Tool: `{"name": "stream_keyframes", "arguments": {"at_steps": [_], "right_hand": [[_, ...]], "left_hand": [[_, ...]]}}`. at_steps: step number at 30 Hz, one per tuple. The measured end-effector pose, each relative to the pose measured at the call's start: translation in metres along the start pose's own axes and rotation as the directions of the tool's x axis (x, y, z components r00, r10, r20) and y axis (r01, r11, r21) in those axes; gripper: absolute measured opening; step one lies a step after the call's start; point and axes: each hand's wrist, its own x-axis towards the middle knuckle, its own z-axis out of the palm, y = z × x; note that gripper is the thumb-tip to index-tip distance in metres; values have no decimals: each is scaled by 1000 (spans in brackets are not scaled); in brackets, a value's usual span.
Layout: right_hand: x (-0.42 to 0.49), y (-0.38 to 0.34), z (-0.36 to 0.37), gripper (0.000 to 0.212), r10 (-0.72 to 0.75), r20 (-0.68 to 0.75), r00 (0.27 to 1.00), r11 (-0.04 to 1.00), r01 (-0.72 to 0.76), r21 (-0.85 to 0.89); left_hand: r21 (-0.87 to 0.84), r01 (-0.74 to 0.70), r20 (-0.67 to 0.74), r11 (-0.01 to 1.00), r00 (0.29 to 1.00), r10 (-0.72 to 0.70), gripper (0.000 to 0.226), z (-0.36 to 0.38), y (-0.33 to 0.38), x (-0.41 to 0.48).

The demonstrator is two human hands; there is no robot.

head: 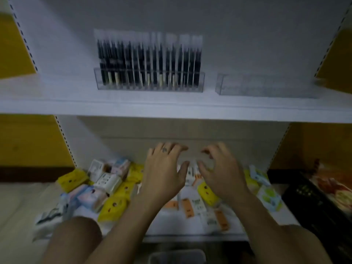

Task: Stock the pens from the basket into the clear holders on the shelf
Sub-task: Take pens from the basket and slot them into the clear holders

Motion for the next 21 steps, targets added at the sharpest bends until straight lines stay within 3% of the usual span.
{"name": "stream_keyframes", "arguments": {"at_steps": [3,6,10,13,15,21], "right_hand": [[-45,21,43,35,106,277,955,994,-93,-61],[-89,43,84,48,227,554,801,974,-194,-118],[-144,64,127,49,297,779,553,943,-296,-150],[-181,75,150,37,315,866,389,907,-393,-153],[-200,76,160,24,300,896,328,895,-422,-145],[-241,82,188,34,272,955,118,854,-486,-183]], "left_hand": [[-25,122,246,992,963,-112,36,39,-11,-44],[-3,270,472,963,849,-236,44,78,-22,-87],[54,415,661,908,667,-345,46,123,-37,-151],[95,526,778,845,490,-392,41,144,-49,-194],[136,589,844,796,352,-405,36,155,-55,-221],[232,669,927,706,68,-369,39,198,-56,-279]]}}
